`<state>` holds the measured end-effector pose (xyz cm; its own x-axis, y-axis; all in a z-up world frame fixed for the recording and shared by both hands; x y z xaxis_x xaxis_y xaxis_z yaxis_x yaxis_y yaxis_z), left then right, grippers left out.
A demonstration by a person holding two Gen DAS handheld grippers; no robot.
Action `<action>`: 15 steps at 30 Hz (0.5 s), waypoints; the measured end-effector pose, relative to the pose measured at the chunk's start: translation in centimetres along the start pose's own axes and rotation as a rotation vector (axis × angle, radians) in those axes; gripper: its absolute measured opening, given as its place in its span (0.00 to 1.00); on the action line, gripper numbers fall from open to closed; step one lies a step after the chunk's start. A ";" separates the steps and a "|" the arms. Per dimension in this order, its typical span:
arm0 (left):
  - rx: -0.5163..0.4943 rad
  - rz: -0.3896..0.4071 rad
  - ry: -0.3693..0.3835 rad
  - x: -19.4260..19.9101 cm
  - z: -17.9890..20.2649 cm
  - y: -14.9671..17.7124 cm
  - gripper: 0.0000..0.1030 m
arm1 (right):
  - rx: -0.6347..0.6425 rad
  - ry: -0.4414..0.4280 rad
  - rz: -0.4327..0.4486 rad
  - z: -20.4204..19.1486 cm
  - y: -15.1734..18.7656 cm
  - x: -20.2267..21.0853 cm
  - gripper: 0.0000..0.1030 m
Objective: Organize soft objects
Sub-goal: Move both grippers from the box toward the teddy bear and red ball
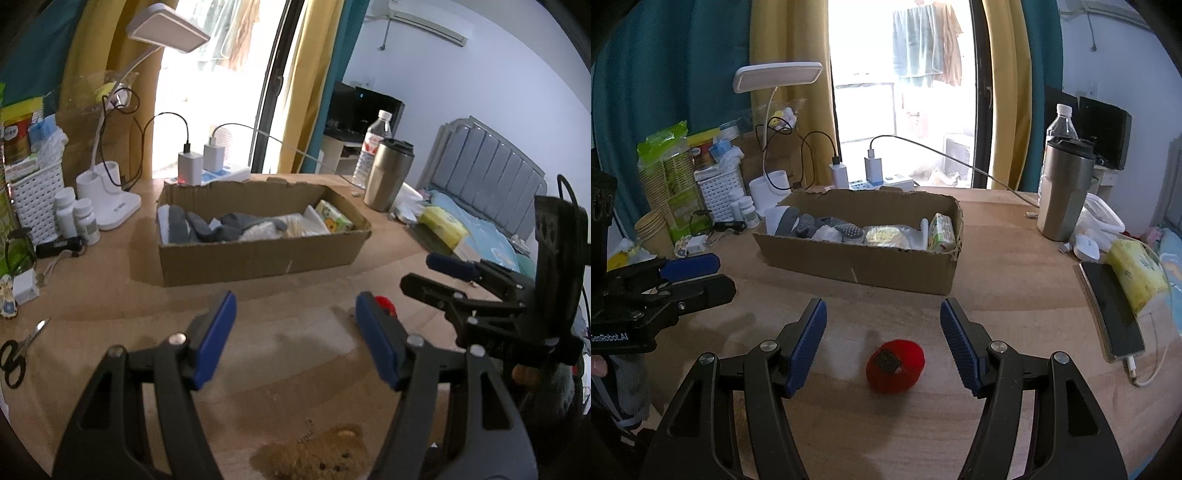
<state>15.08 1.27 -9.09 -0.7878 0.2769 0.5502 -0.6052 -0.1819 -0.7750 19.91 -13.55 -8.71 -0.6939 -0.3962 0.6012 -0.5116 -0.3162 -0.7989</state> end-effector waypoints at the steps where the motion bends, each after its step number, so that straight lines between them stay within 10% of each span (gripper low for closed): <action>1: -0.001 0.000 0.002 0.2 0.2 0.2 0.67 | 0.001 0.001 0.001 0.0 0.1 0.3 0.65; 15: -0.053 -0.032 -0.010 2.0 2.1 3.3 0.67 | -0.022 0.009 0.013 -0.1 3.1 3.5 0.65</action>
Point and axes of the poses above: each gripper's, at about its wrist camera, not at the fingertips, and x roughly against the way its jaws point, z to its right, y to its underside, the point moved 5 cm from there along -x, roughly the way its jaws point, and after that the axes turned 6 degrees about y, right-handed, at the moved point
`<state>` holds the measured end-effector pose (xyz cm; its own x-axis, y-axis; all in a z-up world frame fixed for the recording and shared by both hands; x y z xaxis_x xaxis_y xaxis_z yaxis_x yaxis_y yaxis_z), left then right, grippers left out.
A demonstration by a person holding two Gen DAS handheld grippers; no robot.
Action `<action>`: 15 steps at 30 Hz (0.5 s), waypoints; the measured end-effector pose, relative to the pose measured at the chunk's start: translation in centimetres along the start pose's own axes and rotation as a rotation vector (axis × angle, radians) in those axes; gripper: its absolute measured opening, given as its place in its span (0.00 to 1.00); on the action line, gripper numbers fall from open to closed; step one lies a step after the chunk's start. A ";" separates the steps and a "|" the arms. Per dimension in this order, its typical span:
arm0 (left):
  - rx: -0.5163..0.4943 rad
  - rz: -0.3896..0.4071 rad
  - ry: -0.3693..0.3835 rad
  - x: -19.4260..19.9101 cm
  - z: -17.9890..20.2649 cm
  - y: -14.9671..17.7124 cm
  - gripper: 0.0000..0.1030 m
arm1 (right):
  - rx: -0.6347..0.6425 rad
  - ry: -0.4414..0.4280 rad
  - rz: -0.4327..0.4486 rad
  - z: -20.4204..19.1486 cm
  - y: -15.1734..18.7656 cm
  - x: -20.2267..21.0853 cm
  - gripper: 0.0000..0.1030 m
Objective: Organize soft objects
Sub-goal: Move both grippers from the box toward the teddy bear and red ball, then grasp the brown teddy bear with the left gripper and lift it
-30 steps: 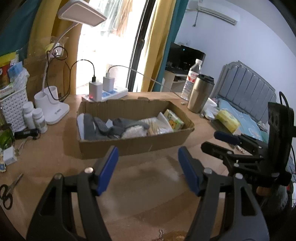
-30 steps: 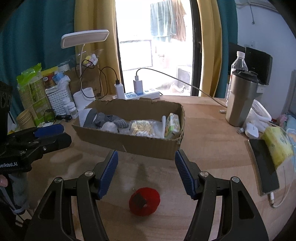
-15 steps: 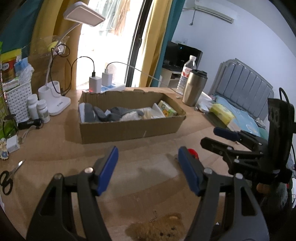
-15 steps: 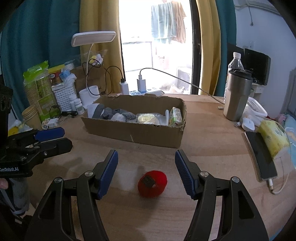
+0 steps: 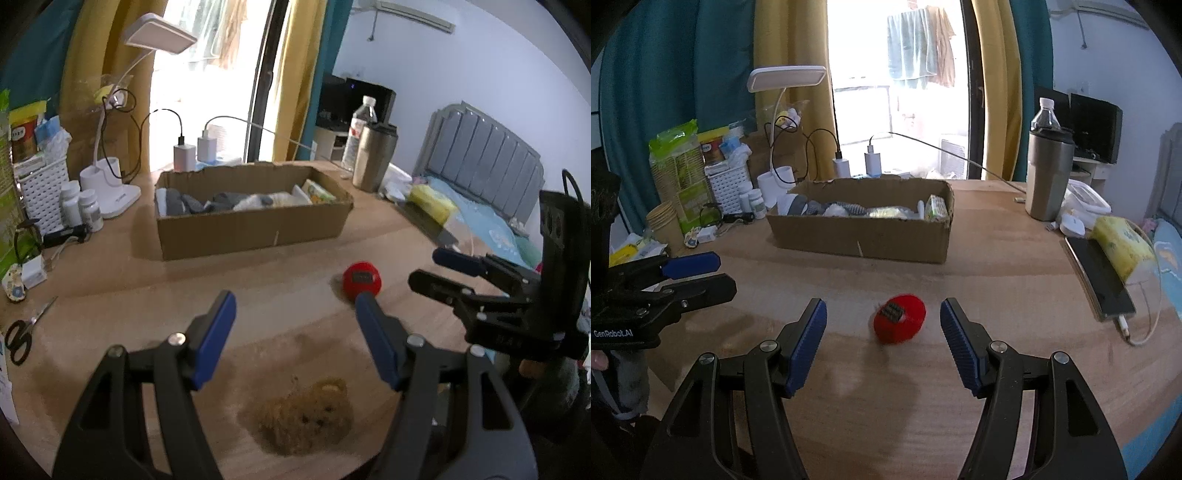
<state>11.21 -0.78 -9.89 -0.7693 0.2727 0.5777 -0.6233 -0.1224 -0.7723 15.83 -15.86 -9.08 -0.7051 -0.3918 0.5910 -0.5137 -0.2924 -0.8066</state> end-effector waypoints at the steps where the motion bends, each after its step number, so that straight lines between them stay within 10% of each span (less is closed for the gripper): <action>1: -0.001 -0.003 -0.001 0.1 0.1 0.2 0.67 | -0.002 0.000 -0.001 0.0 0.4 0.2 0.65; 15: 0.045 -0.100 0.016 -1.2 0.9 5.0 0.67 | -0.016 -0.011 -0.055 -0.5 3.9 0.4 0.65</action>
Point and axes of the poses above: each gripper's, at about its wrist camera, not at the fingertips, and x roughly against the way its jaws point, z to its right, y to its underside, the point moved 5 cm from there along -x, roughly the way its jaws point, and after that the axes turned 6 degrees about y, right-handed, at the moved point
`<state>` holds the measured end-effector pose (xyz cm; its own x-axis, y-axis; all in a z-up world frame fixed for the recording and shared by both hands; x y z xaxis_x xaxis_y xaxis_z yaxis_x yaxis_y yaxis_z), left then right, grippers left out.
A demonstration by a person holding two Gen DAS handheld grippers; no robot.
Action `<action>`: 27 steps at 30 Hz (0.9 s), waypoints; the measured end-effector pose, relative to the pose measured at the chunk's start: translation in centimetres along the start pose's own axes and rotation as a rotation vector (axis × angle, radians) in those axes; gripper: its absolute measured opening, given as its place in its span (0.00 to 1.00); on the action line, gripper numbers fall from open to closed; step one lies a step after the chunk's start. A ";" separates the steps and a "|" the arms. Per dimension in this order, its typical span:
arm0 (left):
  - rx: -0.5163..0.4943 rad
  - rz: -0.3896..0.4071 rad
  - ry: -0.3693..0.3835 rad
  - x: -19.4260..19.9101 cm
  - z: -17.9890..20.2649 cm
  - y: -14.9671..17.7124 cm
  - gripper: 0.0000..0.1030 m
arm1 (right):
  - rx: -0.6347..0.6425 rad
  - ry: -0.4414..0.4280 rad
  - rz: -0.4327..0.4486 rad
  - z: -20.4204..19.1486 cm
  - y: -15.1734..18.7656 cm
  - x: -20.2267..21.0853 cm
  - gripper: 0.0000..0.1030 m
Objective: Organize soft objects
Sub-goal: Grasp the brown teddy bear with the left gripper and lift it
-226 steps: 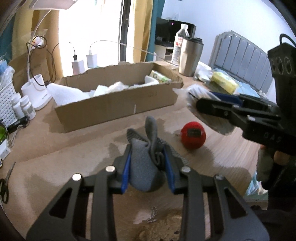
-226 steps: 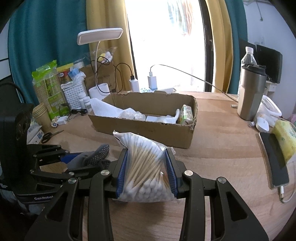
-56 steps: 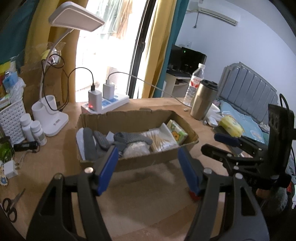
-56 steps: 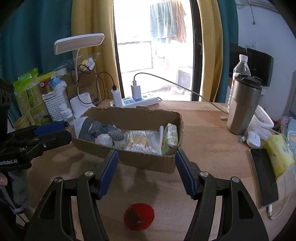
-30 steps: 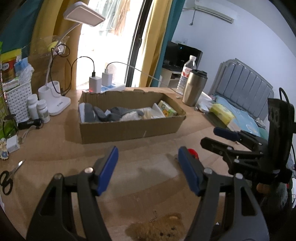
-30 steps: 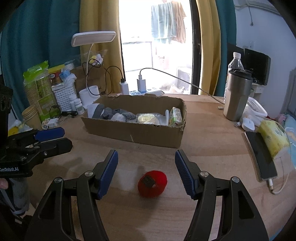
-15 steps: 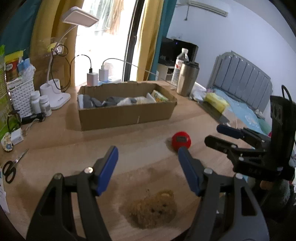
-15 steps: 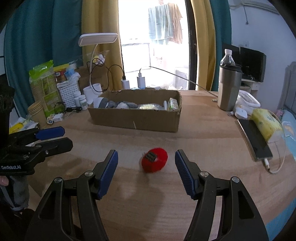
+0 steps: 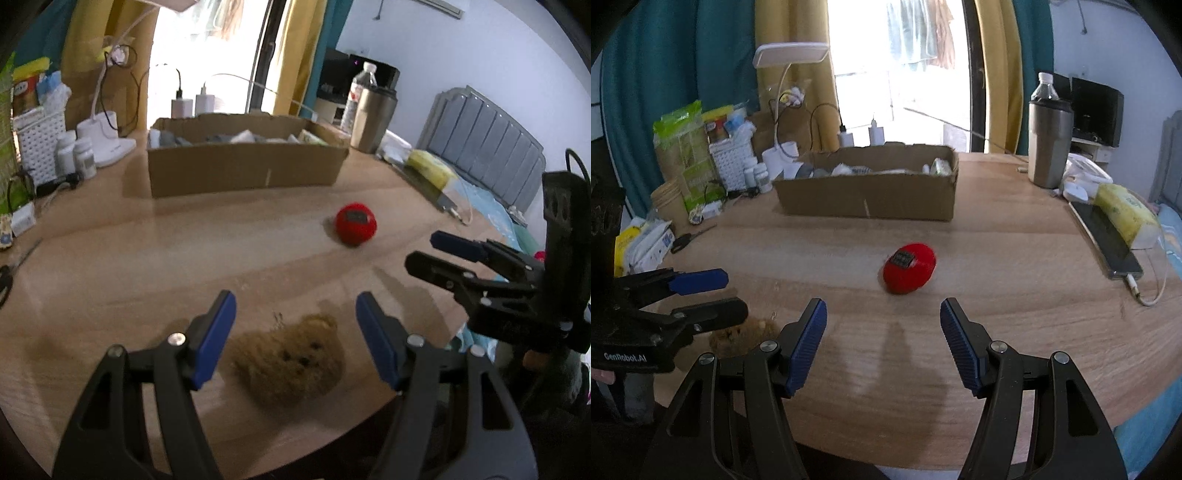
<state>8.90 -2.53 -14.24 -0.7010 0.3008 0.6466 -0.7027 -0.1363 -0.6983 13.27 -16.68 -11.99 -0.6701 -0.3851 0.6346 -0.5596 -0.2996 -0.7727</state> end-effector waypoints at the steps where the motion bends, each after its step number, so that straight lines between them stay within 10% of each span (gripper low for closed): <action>1: -0.002 -0.005 0.003 -0.1 0.2 0.2 0.67 | 0.006 -0.001 -0.006 -0.2 0.3 0.0 0.65; 22: -0.056 -0.102 -0.080 -2.5 -0.8 2.4 0.66 | 0.003 -0.009 -0.028 -0.5 1.3 -0.7 0.65; 27: -0.056 -0.093 -0.080 -2.5 -1.2 2.1 0.48 | 0.000 -0.006 -0.036 -0.2 1.4 -1.0 0.65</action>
Point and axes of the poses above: each gripper's, at about its wrist camera, not at the fingertips, and x roughly against the way its jaws point, z to its right, y to its underside, the point moved 5 cm from there along -x, roughly the way its jaws point, and after that the axes turned 6 degrees about y, right-handed, at the moved point
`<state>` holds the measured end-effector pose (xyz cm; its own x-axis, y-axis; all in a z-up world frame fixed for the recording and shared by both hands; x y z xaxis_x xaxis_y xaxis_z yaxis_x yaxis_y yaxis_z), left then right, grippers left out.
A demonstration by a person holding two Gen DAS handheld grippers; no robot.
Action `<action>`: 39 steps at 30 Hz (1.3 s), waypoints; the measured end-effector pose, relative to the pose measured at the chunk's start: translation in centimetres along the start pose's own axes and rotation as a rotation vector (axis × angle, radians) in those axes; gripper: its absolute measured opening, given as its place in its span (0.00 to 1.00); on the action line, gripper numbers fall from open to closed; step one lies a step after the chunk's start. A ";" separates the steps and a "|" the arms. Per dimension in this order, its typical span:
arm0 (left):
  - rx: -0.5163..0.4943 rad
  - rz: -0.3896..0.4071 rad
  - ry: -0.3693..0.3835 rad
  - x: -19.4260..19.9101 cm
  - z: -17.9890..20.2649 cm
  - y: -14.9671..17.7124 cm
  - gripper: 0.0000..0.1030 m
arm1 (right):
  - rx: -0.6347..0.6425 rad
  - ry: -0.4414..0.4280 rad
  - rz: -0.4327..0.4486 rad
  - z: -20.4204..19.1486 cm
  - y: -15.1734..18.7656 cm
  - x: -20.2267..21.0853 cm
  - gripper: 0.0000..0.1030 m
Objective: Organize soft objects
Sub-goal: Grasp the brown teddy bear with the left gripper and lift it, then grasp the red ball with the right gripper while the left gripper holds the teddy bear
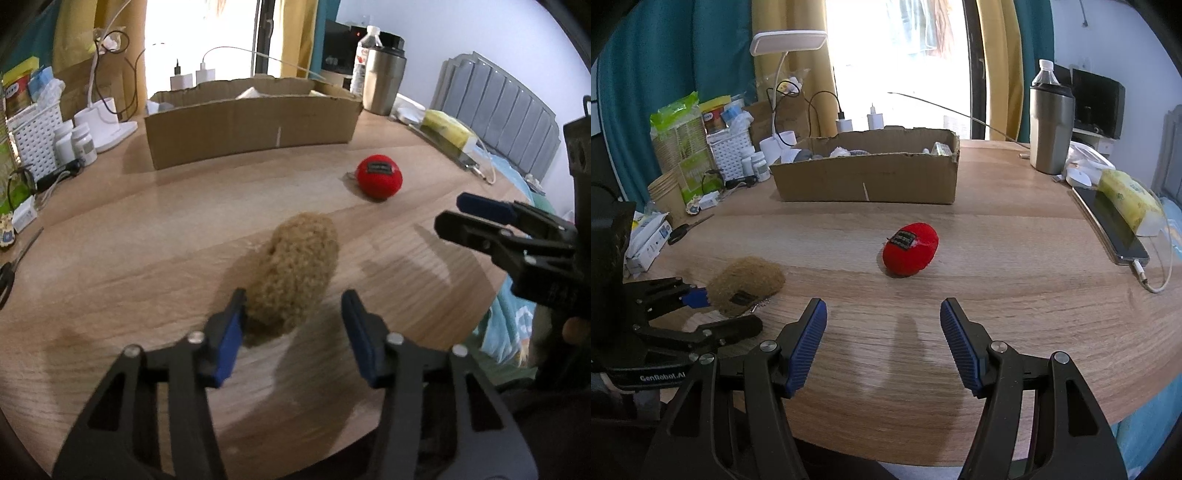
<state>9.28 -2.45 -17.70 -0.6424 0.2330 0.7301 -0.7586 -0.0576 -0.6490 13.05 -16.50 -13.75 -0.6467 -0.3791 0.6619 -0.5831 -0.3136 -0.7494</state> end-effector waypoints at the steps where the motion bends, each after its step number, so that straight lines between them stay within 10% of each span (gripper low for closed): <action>1: -0.002 0.001 0.003 0.0 0.0 0.0 0.39 | 0.000 0.001 -0.002 0.0 0.0 -0.1 0.65; 8: -0.015 0.020 0.030 0.4 0.3 -0.2 0.26 | 0.002 0.002 -0.003 0.0 0.0 -0.2 0.65; 39: 0.066 0.046 0.073 -1.4 -2.3 -4.5 0.25 | -0.017 0.009 -0.072 1.9 -2.3 -4.5 0.65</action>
<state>13.85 -0.30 -16.27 -0.6685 0.2988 0.6810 -0.7358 -0.1332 -0.6639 18.23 -15.72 -14.99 -0.6072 -0.3484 0.7141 -0.6364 -0.3248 -0.6996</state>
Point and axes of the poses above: each gripper's, at about its wrist camera, not at the fingertips, and x roughly against the way its jaws point, z to its right, y to its underside, the point moved 5 cm from there along -x, roughly the way its jaws point, and after that the axes turned 6 degrees about y, right-handed, at the moved point
